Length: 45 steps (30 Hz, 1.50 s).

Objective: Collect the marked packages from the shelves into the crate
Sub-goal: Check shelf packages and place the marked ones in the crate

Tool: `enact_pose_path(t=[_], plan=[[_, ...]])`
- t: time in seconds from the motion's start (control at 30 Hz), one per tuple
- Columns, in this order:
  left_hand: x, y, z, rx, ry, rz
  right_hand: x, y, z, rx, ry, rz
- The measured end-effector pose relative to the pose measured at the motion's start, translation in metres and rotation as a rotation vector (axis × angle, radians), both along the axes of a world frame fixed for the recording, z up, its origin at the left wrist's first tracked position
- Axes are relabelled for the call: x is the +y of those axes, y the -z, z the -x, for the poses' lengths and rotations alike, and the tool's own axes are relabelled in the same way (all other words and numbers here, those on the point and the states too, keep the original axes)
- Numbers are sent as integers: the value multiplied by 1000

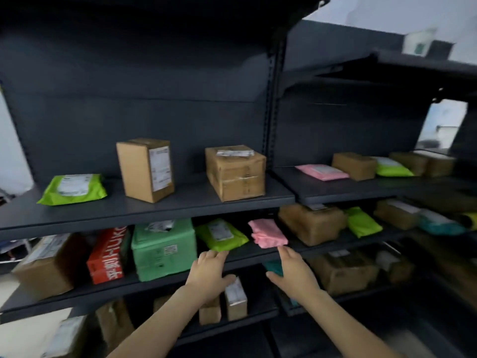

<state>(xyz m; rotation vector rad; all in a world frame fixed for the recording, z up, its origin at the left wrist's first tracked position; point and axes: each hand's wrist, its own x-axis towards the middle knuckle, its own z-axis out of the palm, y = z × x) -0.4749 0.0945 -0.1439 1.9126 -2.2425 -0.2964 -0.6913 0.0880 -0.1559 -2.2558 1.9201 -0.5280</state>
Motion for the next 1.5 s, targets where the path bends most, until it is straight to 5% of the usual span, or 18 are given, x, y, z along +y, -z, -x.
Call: enact_pose_path(t=[0.63, 1.5], plan=[[-92, -39, 240, 97, 435, 134, -1, -41, 210, 26, 370, 40], [-281, -68, 447, 142, 286, 186, -213, -52, 423, -21, 218, 128]])
